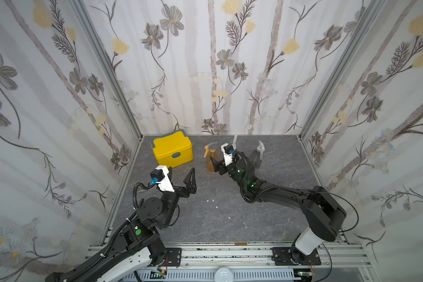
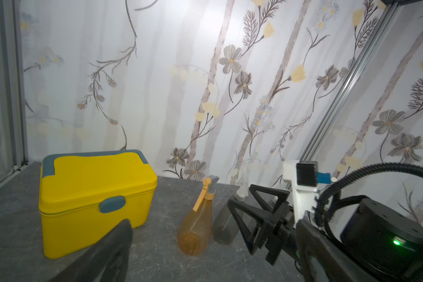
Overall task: Attach spray nozzles to spray bottles
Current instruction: Place the spray bottle at the center of the board, then reset both arms
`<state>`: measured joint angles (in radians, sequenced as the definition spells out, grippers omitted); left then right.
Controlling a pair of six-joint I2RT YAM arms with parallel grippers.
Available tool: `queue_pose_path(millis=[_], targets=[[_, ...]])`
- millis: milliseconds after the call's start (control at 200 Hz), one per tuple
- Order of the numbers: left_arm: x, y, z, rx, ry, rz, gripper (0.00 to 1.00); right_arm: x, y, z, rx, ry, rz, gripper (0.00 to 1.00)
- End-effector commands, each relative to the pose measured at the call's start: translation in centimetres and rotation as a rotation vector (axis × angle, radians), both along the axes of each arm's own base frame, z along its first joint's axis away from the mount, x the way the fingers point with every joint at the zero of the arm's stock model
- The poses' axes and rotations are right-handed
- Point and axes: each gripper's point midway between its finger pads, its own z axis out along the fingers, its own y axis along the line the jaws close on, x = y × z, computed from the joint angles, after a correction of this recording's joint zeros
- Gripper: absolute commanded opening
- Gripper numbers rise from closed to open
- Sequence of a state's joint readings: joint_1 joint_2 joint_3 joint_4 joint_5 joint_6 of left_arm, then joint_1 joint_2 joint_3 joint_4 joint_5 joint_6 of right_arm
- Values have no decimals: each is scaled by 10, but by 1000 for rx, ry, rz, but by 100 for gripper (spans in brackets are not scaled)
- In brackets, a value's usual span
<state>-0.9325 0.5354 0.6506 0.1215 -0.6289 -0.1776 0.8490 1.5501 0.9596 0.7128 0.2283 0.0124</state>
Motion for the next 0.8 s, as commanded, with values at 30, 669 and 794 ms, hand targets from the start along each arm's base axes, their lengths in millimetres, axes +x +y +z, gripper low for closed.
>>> queue_pose_path(millis=[30, 669, 794], targets=[[3, -5, 13, 152, -20, 9, 100, -32, -23, 37, 16, -20, 19, 100], [74, 83, -96, 244, -57, 378, 100, -43, -251, -64, -12, 59, -518, 100], [89, 130, -137, 258, 13, 488, 100, -41, -285, -88, -90, 57, -581, 100]])
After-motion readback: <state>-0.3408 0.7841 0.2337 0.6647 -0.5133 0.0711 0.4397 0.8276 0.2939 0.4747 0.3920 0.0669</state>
